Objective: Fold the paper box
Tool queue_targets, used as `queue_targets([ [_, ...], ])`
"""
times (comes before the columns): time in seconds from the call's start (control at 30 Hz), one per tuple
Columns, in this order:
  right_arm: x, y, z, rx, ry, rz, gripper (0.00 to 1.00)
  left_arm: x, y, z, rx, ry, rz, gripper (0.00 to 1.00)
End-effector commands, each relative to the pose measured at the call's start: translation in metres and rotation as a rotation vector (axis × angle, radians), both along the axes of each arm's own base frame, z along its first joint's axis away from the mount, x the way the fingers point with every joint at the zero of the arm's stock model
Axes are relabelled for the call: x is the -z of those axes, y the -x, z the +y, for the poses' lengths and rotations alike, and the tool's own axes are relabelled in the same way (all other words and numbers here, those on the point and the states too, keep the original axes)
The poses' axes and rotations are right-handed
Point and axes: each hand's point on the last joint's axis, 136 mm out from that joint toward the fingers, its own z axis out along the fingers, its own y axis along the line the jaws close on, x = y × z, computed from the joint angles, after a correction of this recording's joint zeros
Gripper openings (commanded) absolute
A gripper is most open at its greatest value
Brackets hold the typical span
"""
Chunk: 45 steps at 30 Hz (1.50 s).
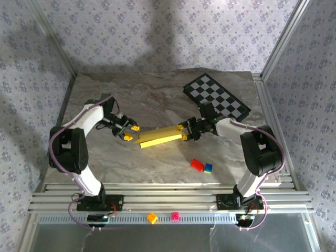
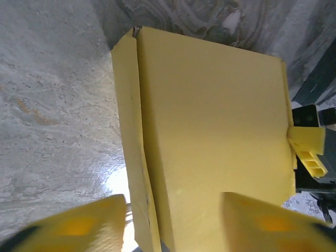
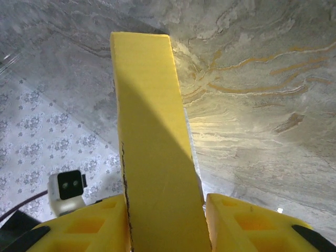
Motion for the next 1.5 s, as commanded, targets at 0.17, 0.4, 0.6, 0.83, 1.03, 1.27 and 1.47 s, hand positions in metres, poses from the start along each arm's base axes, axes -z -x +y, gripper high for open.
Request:
queue_targets([
  [0.17, -0.006, -0.001, -0.006, 0.076, 0.044, 0.052, 0.38, -0.017, -0.009, 0.042, -0.331, -0.178, -0.056, 1.0],
  [0.4, -0.016, -0.004, -0.01, 0.164, 0.044, 0.116, 0.38, -0.045, -0.008, 0.047, -0.9, -0.041, -0.11, 1.0],
  [0.6, -0.021, -0.003, -0.01, 0.188, 0.052, 0.154, 0.38, -0.049, -0.027, 0.013, -0.954, 0.046, -0.02, 1.0],
  [0.83, -0.019, -0.004, -0.013, 0.229, 0.057, 0.208, 0.39, -0.05, -0.017, -0.025, -0.835, -0.019, 0.129, 1.0],
  [1.03, -0.015, -0.011, -0.016, 0.254, 0.05, 0.242, 0.39, -0.055, 0.002, -0.015, -0.827, -0.112, 0.134, 1.0],
  [1.27, -0.013, -0.015, -0.019, 0.268, 0.047, 0.264, 0.39, -0.055, 0.009, -0.024, -0.787, -0.147, 0.145, 1.0],
  [1.47, -0.013, -0.017, -0.018, 0.267, 0.043, 0.272, 0.39, -0.048, -0.014, -0.056, -0.827, -0.078, 0.122, 0.99],
])
